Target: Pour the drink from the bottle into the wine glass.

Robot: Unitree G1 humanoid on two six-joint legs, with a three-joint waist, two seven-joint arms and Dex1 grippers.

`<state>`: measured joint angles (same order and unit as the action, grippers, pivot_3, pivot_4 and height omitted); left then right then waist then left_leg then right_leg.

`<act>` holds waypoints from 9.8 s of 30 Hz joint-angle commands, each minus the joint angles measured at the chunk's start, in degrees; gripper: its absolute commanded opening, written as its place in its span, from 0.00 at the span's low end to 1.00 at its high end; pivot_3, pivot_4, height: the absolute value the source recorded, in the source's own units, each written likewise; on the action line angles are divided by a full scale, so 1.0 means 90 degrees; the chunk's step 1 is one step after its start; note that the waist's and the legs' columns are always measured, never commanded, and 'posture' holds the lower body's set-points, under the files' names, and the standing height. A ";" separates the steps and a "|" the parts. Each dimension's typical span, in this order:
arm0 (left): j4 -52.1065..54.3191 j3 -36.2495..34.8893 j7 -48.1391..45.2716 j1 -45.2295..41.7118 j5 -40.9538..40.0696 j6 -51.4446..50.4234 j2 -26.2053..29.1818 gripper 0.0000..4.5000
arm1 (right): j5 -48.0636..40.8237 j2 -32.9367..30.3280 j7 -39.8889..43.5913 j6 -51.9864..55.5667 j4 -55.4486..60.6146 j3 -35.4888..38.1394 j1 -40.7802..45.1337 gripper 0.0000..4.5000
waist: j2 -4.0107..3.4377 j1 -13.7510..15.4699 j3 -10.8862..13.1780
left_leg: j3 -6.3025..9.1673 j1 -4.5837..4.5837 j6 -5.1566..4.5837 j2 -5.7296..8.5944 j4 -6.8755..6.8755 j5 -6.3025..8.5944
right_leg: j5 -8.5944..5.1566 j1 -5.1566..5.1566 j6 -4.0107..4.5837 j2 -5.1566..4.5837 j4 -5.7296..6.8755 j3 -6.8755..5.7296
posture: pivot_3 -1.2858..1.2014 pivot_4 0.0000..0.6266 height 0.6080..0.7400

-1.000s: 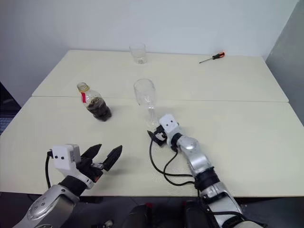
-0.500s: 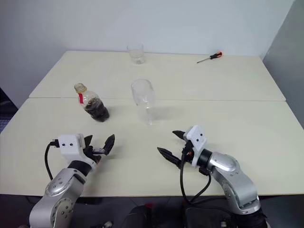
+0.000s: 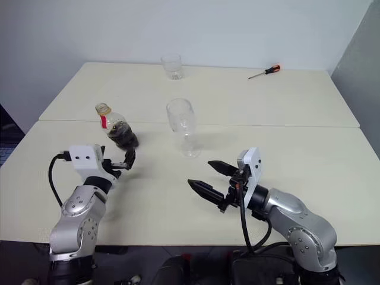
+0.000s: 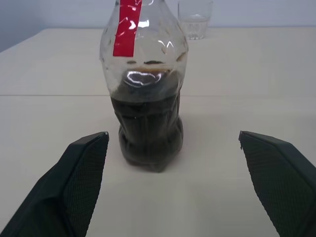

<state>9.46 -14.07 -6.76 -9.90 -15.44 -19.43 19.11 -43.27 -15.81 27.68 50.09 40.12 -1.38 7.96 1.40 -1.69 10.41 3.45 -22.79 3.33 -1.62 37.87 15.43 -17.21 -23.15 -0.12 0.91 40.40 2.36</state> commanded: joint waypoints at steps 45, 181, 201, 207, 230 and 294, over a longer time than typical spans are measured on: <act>-0.3382 -0.0066 -0.0883 -0.2310 0.0325 0.1604 0.0462 0.25 | -0.0114 -0.0271 -0.0402 -0.0409 -0.0112 -0.0224 0.0270 1.00 | 0.0003 -0.0001 -0.0002 | 0.0003 -0.0005 0.0000 0.0001 0.0005 0.0000 | 0.0004 0.0000 -0.0003 -0.0002 0.0000 -0.0005 | 0.52 0.24 1.00; -0.8806 0.4046 -0.0727 -0.8087 0.6262 0.8419 0.3172 0.25 | 0.0878 -0.0288 -0.0225 -0.1177 -0.0693 -0.0572 0.0535 1.00 | 0.0009 -0.0018 0.0002 | -0.0020 -0.0008 -0.0002 0.0011 0.0021 0.0000 | 0.0004 -0.0019 -0.0005 0.0003 0.0040 -0.0019 | 0.52 0.24 1.00; -0.8869 0.4251 -0.0557 -0.8180 0.6341 0.8411 0.3194 0.25 | 0.0868 -0.0284 -0.0231 -0.1172 -0.0708 -0.0555 0.0551 1.00 | 0.0010 -0.0018 0.0002 | -0.0021 -0.0008 -0.0002 0.0011 0.0023 0.0000 | 0.0004 -0.0019 -0.0004 0.0002 0.0043 -0.0019 | 0.52 0.24 1.00; -0.8890 0.4274 -0.0548 -0.8229 0.6354 0.8397 0.3187 0.25 | 0.0866 -0.0288 -0.0229 -0.1169 -0.0721 -0.0545 0.0565 1.00 | 0.0010 -0.0018 0.0002 | -0.0020 -0.0008 -0.0002 0.0011 0.0024 0.0000 | 0.0004 -0.0019 -0.0004 0.0002 0.0044 -0.0019 | 0.52 0.24 1.00; -0.8946 0.4284 -0.0478 -0.8285 0.6404 0.8368 0.3199 0.25 | 0.0410 -0.0228 -0.0415 -0.1038 -0.0492 -0.0015 0.0936 1.00 | 0.0010 -0.0018 0.0002 | -0.0020 -0.0007 -0.0001 0.0011 0.0025 0.0000 | 0.0004 -0.0020 -0.0004 0.0001 0.0048 -0.0019 | 0.52 0.24 1.00; -0.4931 0.0488 -0.2666 -0.4668 0.1038 0.2512 0.1547 0.25 | 0.0718 -0.0761 0.0063 -0.1316 -0.0423 -0.0583 0.0751 1.00 | 0.0011 -0.0081 0.0000 | -0.0005 -0.0005 -0.0002 -0.0006 0.0039 -0.0001 | 0.0004 -0.0020 -0.0002 -0.0001 0.0066 -0.0007 | 0.52 0.24 1.00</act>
<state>-40.66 -7.41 -33.17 -52.43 -4.33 6.14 32.83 -37.06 -22.53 27.27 39.94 34.71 -6.35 14.40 1.49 -2.42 10.41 3.46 -22.86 3.32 -1.69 38.23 15.42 -17.17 -23.33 -0.13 0.89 41.01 2.32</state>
